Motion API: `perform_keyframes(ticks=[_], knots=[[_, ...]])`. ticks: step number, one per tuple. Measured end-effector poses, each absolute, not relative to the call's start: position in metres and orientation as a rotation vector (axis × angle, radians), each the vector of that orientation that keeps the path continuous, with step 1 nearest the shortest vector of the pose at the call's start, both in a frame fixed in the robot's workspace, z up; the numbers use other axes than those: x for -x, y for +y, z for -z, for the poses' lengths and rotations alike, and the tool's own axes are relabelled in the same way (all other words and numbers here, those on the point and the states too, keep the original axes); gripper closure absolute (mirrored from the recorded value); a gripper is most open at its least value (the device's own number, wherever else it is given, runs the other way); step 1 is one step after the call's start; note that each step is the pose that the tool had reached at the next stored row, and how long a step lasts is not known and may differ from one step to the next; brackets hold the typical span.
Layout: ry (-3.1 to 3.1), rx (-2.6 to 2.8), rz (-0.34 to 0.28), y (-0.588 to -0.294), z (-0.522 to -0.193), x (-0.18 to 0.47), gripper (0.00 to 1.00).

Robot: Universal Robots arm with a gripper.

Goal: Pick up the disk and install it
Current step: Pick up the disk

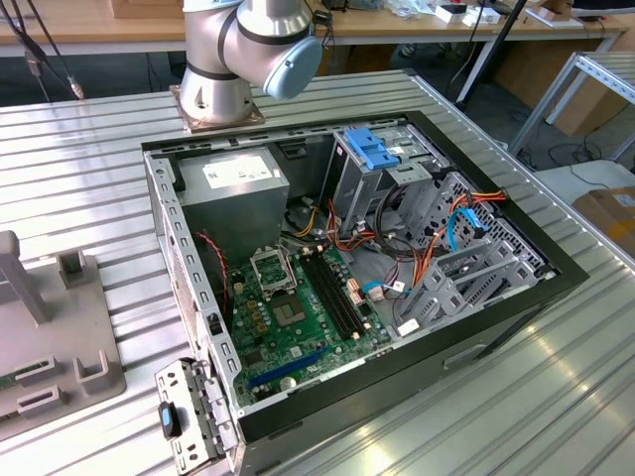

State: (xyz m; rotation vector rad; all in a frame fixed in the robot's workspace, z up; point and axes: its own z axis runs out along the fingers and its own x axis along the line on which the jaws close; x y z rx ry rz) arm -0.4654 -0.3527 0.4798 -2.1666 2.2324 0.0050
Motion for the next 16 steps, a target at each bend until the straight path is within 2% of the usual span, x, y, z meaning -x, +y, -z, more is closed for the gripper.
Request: perform_keyframes(ticks=[16], knots=[[2.232, 2.167, -0.005, -0.3527, -0.4888, 0.4653, 0.63]])
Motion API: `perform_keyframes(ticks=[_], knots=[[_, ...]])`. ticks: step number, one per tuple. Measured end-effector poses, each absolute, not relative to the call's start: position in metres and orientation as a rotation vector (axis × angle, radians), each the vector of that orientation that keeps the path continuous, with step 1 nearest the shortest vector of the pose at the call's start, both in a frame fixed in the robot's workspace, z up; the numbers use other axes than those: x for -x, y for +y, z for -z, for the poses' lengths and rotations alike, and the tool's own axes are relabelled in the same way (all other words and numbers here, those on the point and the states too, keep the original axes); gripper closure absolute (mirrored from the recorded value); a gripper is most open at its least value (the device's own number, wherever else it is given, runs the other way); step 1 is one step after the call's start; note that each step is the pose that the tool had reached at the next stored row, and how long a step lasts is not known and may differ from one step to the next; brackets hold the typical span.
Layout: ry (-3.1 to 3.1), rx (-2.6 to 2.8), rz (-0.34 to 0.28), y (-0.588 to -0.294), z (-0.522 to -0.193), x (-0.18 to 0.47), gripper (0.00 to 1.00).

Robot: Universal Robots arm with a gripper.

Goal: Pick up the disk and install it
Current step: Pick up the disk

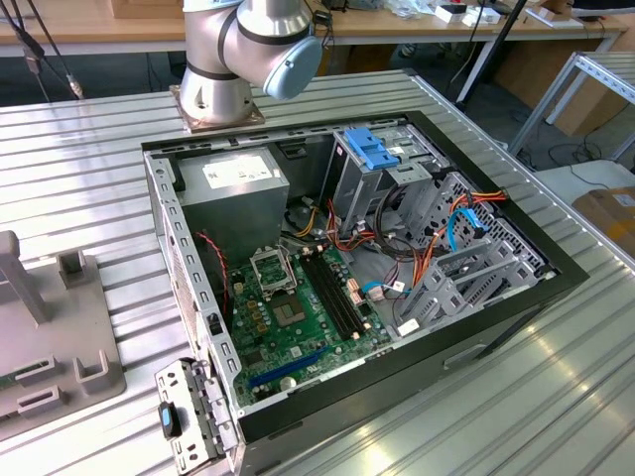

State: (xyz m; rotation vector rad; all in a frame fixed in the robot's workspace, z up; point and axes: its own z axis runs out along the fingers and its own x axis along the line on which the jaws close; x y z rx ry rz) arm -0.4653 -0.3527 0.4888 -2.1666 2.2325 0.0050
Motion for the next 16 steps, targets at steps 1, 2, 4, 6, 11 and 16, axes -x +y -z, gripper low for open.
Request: perform_keyframes(ticks=[1, 2, 4, 6, 11, 16], knots=[[2.232, 2.167, -0.005, -0.353, -0.489, 0.465, 0.63], [2.232, 2.167, -0.005, -0.353, -0.49, 0.465, 0.63], [2.232, 2.167, -0.005, -0.353, -0.492, 0.465, 0.63], [2.232, 2.167, -0.005, -0.353, -0.495, 0.465, 0.63], [2.232, 2.166, -0.005, -0.353, -0.498, 0.465, 0.63], [2.233, 2.167, -0.005, -0.353, -0.5, 0.465, 0.63]])
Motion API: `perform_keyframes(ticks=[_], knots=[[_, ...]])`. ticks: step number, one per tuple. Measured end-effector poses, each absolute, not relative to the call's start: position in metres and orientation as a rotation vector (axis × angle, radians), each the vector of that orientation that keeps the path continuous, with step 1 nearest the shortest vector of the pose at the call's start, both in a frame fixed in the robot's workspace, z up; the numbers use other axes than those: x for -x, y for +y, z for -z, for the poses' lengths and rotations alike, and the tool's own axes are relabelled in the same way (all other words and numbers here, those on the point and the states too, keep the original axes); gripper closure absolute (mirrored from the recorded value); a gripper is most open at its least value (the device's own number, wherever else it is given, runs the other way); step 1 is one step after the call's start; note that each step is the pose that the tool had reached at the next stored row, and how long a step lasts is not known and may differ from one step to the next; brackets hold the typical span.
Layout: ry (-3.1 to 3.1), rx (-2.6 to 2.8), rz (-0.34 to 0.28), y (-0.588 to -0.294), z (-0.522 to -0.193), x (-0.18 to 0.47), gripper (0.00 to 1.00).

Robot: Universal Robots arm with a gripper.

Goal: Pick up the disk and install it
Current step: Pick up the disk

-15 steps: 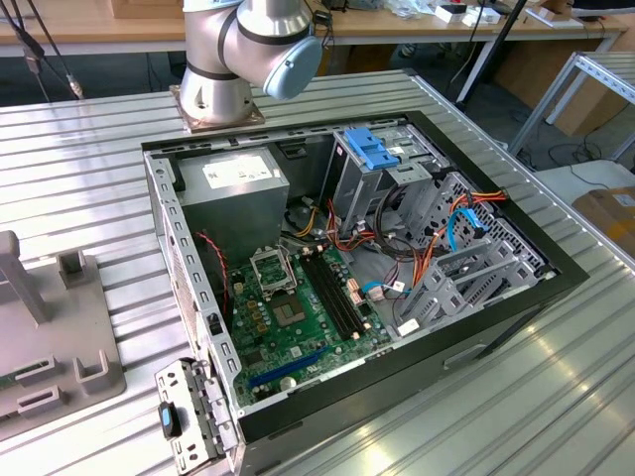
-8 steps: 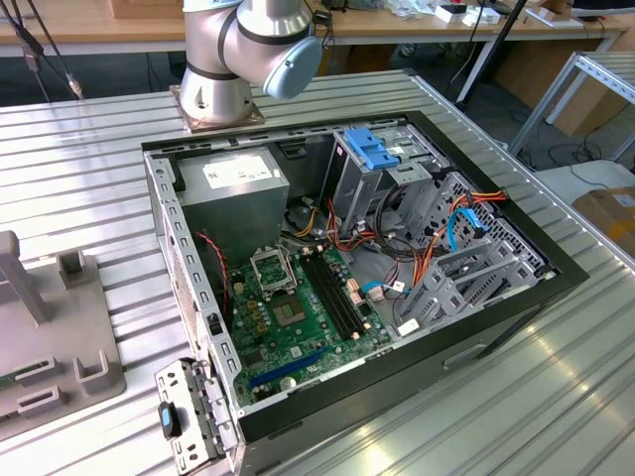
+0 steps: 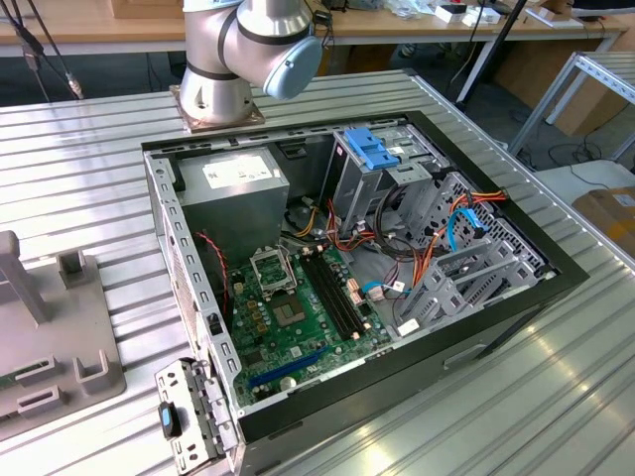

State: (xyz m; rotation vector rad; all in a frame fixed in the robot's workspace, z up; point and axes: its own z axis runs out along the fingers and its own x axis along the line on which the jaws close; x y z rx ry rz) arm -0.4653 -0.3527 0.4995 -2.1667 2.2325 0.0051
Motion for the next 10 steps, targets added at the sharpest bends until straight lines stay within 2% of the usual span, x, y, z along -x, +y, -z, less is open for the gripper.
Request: perform_keyframes(ticks=[10], knots=[[2.232, 2.166, -0.005, -0.3527, -0.5055, 0.4653, 0.63]])
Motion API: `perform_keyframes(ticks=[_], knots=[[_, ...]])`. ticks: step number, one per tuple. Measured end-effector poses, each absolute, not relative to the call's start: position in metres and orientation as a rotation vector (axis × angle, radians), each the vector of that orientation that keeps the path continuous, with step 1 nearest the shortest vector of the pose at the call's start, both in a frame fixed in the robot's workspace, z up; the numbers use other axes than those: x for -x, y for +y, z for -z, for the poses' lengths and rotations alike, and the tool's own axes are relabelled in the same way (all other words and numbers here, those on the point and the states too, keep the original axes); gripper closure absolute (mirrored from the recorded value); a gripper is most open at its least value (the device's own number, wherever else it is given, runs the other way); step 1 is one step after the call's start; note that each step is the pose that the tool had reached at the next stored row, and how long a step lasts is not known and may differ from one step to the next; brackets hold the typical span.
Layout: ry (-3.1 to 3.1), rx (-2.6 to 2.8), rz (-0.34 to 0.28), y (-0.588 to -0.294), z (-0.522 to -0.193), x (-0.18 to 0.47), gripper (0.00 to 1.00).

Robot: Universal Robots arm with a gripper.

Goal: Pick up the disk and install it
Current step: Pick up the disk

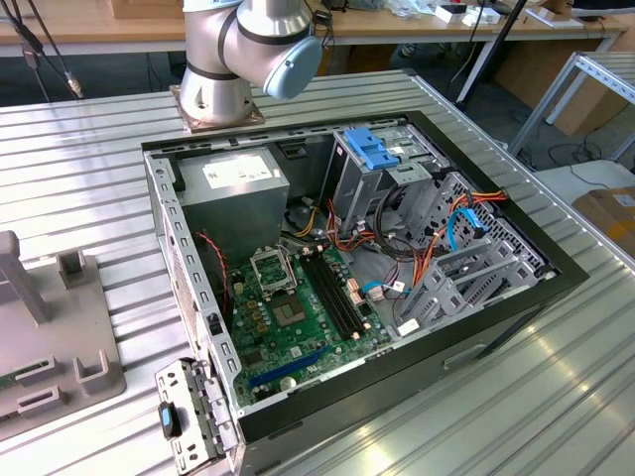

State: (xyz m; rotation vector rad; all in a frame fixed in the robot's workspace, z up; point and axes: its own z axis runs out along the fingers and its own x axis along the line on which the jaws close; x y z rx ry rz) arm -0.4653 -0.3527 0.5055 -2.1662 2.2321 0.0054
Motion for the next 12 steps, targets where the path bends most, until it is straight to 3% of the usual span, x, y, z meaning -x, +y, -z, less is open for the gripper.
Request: perform_keyframes(ticks=[12], knots=[[2.232, 2.166, -0.006, -0.353, -0.506, 0.454, 0.63]])
